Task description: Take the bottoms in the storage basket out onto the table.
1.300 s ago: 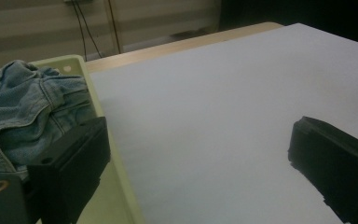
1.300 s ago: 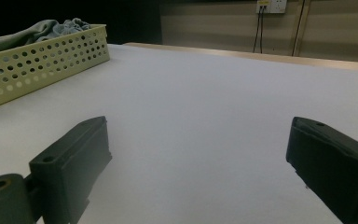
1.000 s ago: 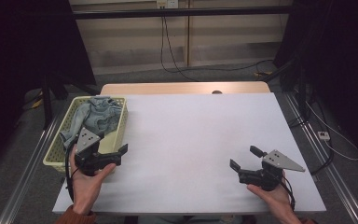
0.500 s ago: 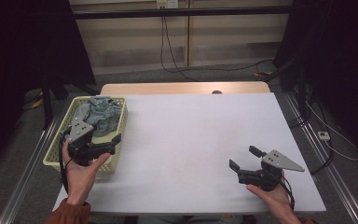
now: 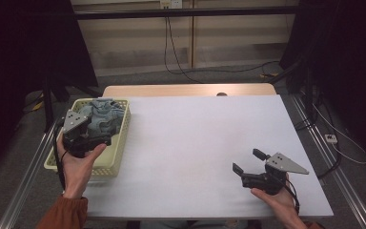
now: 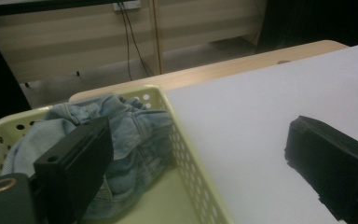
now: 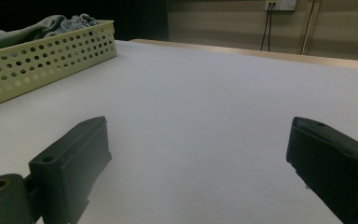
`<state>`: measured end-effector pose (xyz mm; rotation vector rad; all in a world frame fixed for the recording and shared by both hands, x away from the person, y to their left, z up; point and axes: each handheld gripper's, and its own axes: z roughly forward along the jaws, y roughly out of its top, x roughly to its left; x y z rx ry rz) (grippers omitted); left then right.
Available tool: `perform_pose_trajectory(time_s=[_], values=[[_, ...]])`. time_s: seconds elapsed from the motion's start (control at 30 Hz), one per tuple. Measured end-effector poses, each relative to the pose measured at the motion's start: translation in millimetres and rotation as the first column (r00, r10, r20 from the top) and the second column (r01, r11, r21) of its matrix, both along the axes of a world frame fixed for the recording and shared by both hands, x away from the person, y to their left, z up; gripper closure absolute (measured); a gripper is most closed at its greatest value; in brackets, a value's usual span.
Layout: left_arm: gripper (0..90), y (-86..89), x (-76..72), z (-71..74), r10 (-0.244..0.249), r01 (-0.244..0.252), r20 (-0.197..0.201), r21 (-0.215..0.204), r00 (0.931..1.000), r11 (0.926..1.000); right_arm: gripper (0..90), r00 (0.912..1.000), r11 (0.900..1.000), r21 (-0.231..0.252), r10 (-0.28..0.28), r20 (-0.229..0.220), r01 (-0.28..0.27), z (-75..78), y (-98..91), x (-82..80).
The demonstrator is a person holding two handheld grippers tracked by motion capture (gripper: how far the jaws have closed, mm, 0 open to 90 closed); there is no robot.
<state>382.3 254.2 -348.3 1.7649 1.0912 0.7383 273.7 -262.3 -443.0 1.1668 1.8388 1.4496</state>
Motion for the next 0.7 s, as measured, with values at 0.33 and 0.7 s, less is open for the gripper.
perform_pose_trajectory(time_s=[0.33,0.7], values=[[5.1,10.6,16.9,7.7,0.039,-0.039,-0.009,-0.013,0.9992,0.9992,5.9,0.9998,0.9998,-0.004,0.02,-0.007,-0.02,-0.6,2.9,2.1],[5.3,13.1,37.3,14.9,0.058,-0.058,0.007,-0.008,0.9983,0.9983,5.9,0.9996,0.9996,-0.003,0.028,-0.006,-0.028,-0.6,3.8,3.1]])
